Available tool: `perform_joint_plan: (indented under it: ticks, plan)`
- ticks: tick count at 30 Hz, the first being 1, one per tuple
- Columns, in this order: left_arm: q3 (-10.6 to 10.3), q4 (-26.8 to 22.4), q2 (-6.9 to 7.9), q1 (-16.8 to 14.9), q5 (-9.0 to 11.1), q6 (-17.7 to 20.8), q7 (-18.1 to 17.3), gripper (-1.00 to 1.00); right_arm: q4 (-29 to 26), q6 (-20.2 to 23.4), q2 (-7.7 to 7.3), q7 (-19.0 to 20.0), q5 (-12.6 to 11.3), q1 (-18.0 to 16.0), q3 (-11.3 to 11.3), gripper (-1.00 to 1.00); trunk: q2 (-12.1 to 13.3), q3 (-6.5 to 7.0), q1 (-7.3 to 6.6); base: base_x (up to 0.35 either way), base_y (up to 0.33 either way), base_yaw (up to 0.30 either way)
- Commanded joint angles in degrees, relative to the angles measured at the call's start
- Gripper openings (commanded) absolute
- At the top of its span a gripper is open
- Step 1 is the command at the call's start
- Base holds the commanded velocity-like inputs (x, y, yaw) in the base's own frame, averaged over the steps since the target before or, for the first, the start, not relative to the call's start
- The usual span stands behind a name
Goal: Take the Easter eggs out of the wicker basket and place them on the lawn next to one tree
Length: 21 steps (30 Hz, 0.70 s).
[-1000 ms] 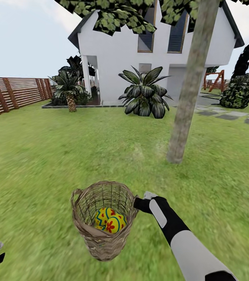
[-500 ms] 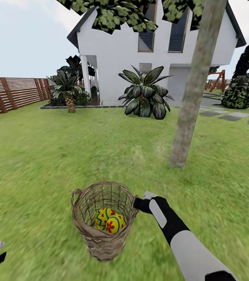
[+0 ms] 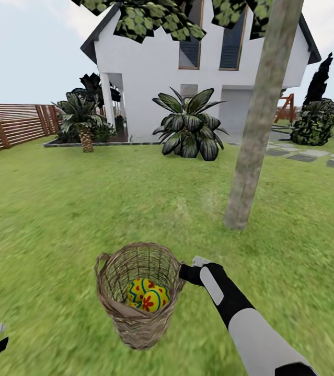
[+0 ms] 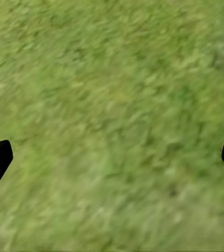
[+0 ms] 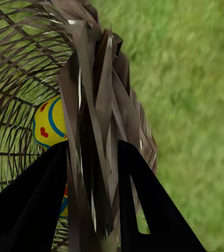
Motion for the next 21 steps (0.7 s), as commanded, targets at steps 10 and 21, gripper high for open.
perform_joint_plan:
  ticks: [10,21]
  plan:
    - [0.21,0.36,-0.02,-0.01,0.46,0.40,-0.29,1.00,-0.10,-0.04,-0.06,-0.53,-1.29,-0.04,0.09,-1.00,-0.03,-0.06,0.03,0.339,0.000,-0.091]
    - [0.21,7.62,-0.02,-0.09,0.61,-2.75,-0.29,1.00,-0.05,-0.04,0.00,-0.53,-1.37,-0.04,0.10,-1.00,-0.03,-0.06,0.03,0.339,0.000,-0.076]
